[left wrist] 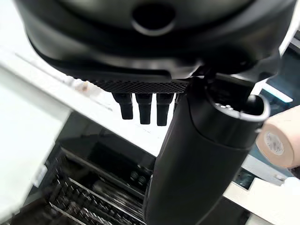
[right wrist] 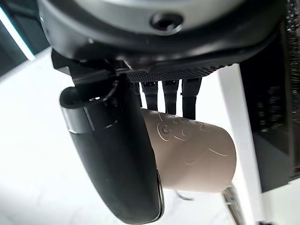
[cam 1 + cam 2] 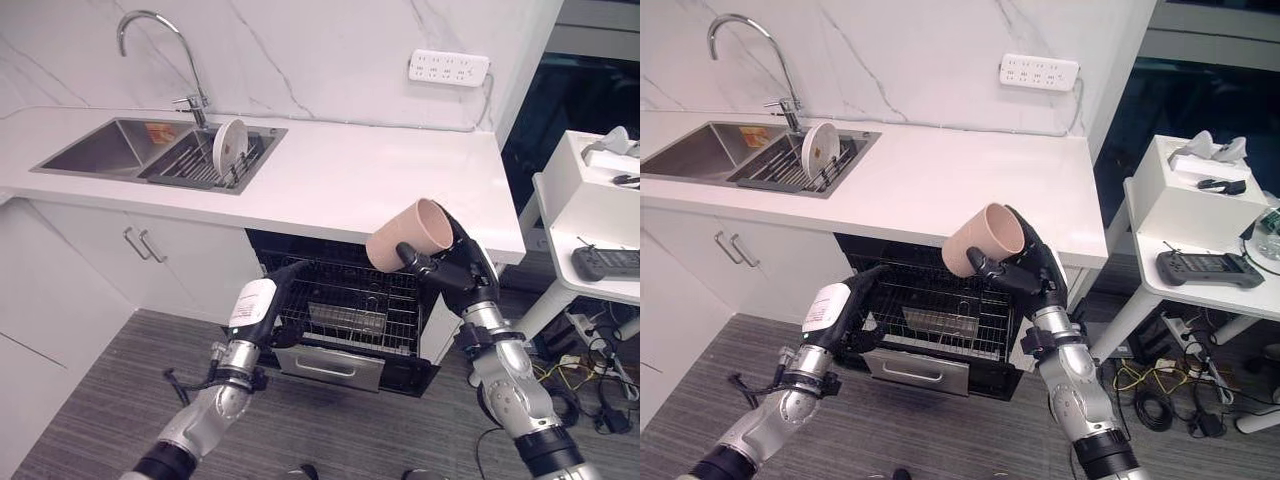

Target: Place the dishes in the dishwasher.

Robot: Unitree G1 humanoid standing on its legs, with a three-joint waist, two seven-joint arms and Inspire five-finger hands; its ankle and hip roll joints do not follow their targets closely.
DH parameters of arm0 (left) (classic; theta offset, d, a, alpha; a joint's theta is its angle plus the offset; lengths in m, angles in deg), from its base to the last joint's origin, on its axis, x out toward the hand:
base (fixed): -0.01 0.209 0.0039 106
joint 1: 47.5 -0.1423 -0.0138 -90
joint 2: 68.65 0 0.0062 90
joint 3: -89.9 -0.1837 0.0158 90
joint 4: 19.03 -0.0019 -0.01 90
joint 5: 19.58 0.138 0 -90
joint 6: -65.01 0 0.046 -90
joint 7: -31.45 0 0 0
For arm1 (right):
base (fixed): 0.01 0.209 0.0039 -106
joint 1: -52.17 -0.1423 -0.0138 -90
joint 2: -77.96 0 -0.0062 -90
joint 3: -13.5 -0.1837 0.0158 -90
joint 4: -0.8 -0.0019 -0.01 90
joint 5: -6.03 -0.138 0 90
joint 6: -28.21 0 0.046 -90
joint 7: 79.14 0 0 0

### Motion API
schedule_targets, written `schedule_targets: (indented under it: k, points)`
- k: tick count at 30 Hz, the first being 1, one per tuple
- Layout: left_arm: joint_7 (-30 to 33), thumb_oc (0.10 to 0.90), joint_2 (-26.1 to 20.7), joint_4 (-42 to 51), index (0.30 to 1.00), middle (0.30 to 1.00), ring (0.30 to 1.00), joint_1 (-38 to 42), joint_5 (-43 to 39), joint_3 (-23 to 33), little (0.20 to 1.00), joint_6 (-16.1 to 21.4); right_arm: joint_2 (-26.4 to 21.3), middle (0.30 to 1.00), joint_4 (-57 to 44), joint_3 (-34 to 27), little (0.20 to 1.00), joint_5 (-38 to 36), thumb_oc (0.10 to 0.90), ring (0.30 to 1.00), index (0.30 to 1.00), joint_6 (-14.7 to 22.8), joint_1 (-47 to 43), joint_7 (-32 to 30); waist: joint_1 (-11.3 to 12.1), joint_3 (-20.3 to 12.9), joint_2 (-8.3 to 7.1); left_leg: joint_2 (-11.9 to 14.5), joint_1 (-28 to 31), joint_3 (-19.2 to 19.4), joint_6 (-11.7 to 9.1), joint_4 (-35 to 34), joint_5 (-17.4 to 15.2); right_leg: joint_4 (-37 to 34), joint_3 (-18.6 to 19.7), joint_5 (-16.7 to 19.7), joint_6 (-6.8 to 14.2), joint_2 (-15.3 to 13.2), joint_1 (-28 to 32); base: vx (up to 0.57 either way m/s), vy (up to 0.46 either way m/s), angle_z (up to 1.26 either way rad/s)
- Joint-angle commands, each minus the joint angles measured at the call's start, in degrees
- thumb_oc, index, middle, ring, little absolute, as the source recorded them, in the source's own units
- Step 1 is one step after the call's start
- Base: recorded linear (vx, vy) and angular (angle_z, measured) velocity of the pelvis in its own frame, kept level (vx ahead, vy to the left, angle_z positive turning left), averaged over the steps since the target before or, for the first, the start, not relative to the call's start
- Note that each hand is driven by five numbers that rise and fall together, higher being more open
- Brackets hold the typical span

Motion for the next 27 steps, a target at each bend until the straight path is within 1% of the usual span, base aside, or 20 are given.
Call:
schedule_targets:
  k: [1, 4, 8, 10, 15, 17, 20, 27]
  points:
    - [4.98, 0.800, -2.41, 4.17, 0.900, 0.900, 0.900, 6.21, 2.70, 2.22, 0.900, 4.42, -0.96, 0.300, -2.65, -2.00, 0.300, 1.80, 0.400, 0.300, 0.300, 4.19, -4.78, 1.56, 0.70, -1.95, -0.16, 0.46, 1.35, -3.31, -1.52, 2.00, -7.59, 1.05, 1.37, -3.80, 2.25, 0.31, 0.55, 0.01, 0.048, 0.07]
    - [5.54, 0.800, -4.06, 4.72, 0.900, 0.900, 0.900, 5.67, 4.61, 2.95, 0.900, 5.27, -1.10, 0.300, 0.12, -2.65, 0.300, 1.91, 0.400, 0.300, 0.300, 3.79, -4.88, 1.07, 1.12, -1.47, 0.12, -0.05, 0.99, -3.81, -1.38, 2.00, -7.82, 1.05, 1.10, -3.59, 2.66, -0.35, 0.33, 0.01, 0.043, 0.07]
    - [5.01, 0.800, -4.93, 5.22, 0.900, 0.900, 0.900, 4.88, 5.71, 3.50, 0.900, 6.00, -1.47, 0.300, 1.85, -2.99, 0.300, 2.19, 0.400, 0.300, 0.300, 3.72, -5.07, 1.27, 1.64, -1.15, 0.25, -0.39, 0.74, -4.11, -1.28, 2.00, -7.87, 1.05, 0.88, -3.44, 2.93, -0.76, 0.28, 0.01, 0.017, 0.03]
    - [4.35, 0.800, -5.26, 5.24, 0.900, 0.900, 0.900, 4.32, 6.36, 3.95, 0.900, 6.46, -1.74, 0.300, 2.39, -3.25, 0.300, 2.93, 0.400, 0.300, 0.300, 2.61, -5.25, 1.20, 1.88, -0.99, 0.29, -0.59, 0.59, -4.24, -1.20, 2.00, -7.91, 1.05, 0.84, -3.36, 3.09, -0.94, 0.23, 0.03, 0.016, 0.04]
    - [3.45, 0.800, -5.76, 4.59, 0.900, 0.900, 0.900, 4.63, 5.16, 3.85, 0.900, 7.32, -2.42, 0.300, 5.44, -3.26, 0.300, 4.52, 0.400, 0.300, 0.300, 2.12, -6.67, 0.19, 2.40, -0.35, 0.43, -0.80, -0.03, -4.52, -1.20, 2.00, -7.64, 1.05, 0.58, -3.02, 3.32, -1.31, -0.06, 0.01, 0.007, 0.09]
    - [3.18, 0.800, -6.06, 5.71, 0.900, 0.900, 0.900, 5.12, 3.96, 4.09, 0.900, 9.00, -3.28, 0.300, 10.33, -3.22, 0.300, 5.32, 0.400, 0.300, 0.300, 1.94, -8.94, -0.32, 3.25, 0.59, 0.85, -0.82, -1.44, -4.65, -1.55, 2.00, -6.82, 1.05, -0.28, -2.62, 3.58, -1.89, -0.57, -0.01, 0.000, 0.06]
    - [2.80, 0.800, -6.42, 6.14, 0.900, 0.900, 0.900, 6.34, 3.11, 3.68, 0.900, 9.82, -3.90, 0.300, 13.45, -2.98, 0.300, 5.24, 0.400, 0.300, 0.300, 1.90, -11.80, -0.65, 3.69, 1.56, 1.26, -0.86, -3.16, -4.92, -1.75, 2.00, -5.95, 1.05, -0.76, -2.28, 3.64, -2.22, -1.66, -0.07, 0.008, 0.16]
    - [2.77, 0.800, -6.64, 6.63, 0.900, 0.900, 0.900, 9.66, 1.89, 2.98, 0.900, 9.87, -5.09, 0.300, 19.82, -2.65, 0.300, 5.07, 0.400, 0.300, 0.300, 1.77, -17.76, -0.76, 4.34, 4.17, 2.09, -1.53, -5.84, -6.05, -1.67, 2.00, -4.78, 1.05, -0.69, -1.70, 3.38, -2.52, -3.65, -0.05, 0.013, 0.08]
